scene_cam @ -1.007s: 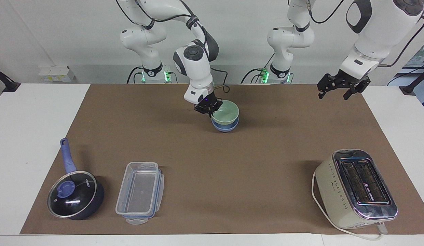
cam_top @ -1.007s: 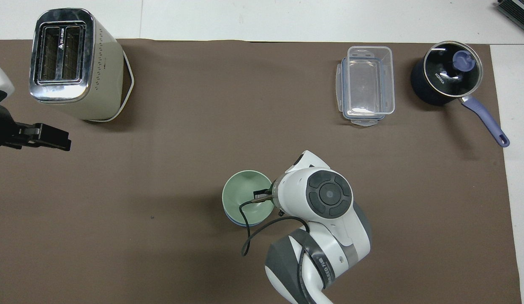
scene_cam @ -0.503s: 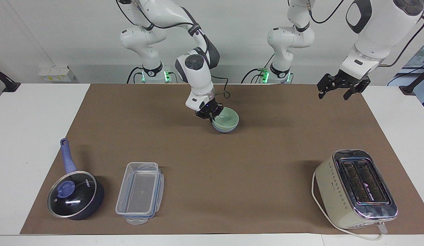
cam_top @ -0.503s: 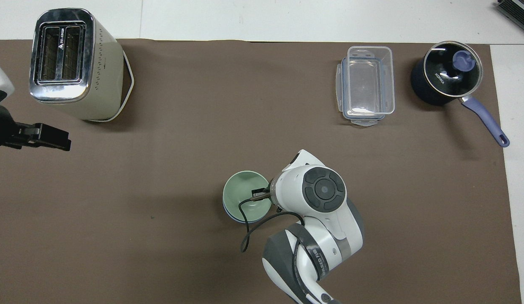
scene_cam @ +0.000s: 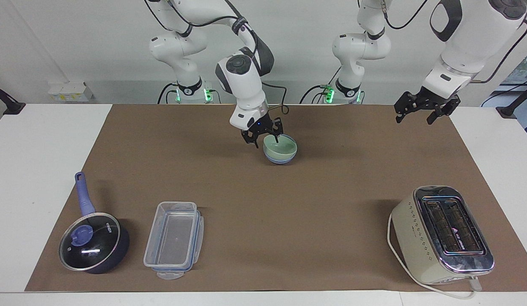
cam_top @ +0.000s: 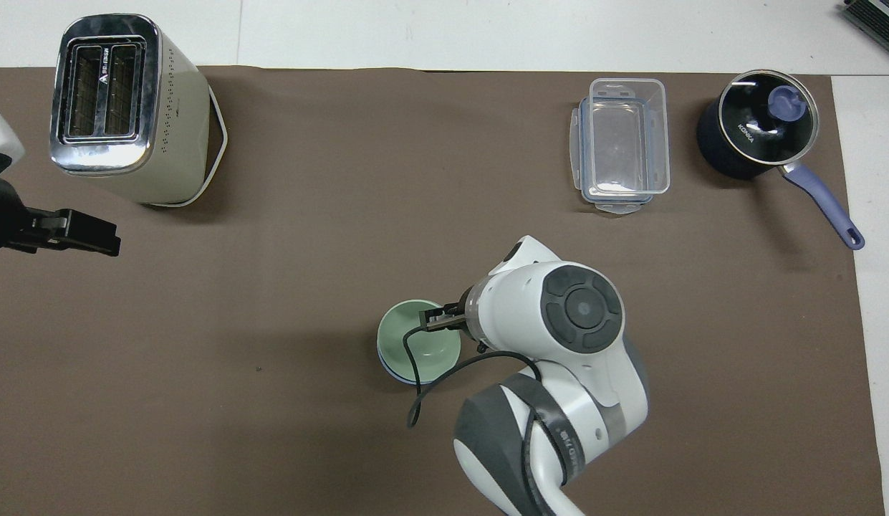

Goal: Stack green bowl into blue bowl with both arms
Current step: 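Open the right gripper and withdraw it from the stacked bowls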

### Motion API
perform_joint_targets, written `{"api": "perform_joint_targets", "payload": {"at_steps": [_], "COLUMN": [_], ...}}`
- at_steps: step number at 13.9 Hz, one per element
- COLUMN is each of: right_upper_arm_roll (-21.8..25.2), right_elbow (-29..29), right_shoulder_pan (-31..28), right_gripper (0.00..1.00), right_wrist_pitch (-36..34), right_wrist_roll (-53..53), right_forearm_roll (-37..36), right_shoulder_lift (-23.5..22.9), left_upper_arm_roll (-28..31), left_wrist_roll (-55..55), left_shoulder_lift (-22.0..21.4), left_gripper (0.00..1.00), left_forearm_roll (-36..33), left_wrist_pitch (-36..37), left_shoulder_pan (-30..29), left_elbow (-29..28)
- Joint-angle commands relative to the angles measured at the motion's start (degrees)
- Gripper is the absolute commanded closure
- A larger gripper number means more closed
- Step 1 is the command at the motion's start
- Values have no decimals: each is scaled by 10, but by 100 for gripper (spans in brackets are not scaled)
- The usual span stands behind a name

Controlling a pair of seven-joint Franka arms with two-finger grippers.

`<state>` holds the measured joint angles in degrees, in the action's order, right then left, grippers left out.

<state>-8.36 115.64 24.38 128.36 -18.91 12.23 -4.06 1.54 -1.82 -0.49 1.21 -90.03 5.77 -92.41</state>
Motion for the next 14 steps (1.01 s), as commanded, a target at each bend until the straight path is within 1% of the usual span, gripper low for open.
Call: {"api": "perform_joint_targets", "payload": {"at_steps": [1,2,4,7,9,11,14], "right_upper_arm_roll": [2,4,9,9,9,9,7], "right_elbow": [-8,-9,-30,-105,-146,-183,-258], "right_shoulder_pan": [-39,-56,-111,-179,-207,-226,-239], "right_gripper": [5,0,0,0,0,0,0], "right_wrist_pitch": [-42,-55,-88,-172,-216,-272,-357], "right_wrist_roll": [12,14,19,20,20,20,25], "right_forearm_roll": [3,0,-26,-75,-103,-105,-146], "right_shoulder_lift": [35,46,62,57,57,56,44], "left_upper_arm_roll": [-3,-3,-3,-3,-3,-3,-3], "left_wrist_roll": [-2,-2,-2,-2,-2,-2,-2], "left_shoulder_lift": [-1,-1,-1,-1,-1,-1,-1], "left_gripper": [0,0,0,0,0,0,0], "left_forearm_roll": [-7,-7,-7,-7,-7,-7,-7], "left_wrist_pitch": [10,10,10,10,10,10,10], "left_shoulder_pan": [-4,-4,-4,-4,-4,-4,-4], "left_elbow": [2,2,2,2,2,2,2]}}
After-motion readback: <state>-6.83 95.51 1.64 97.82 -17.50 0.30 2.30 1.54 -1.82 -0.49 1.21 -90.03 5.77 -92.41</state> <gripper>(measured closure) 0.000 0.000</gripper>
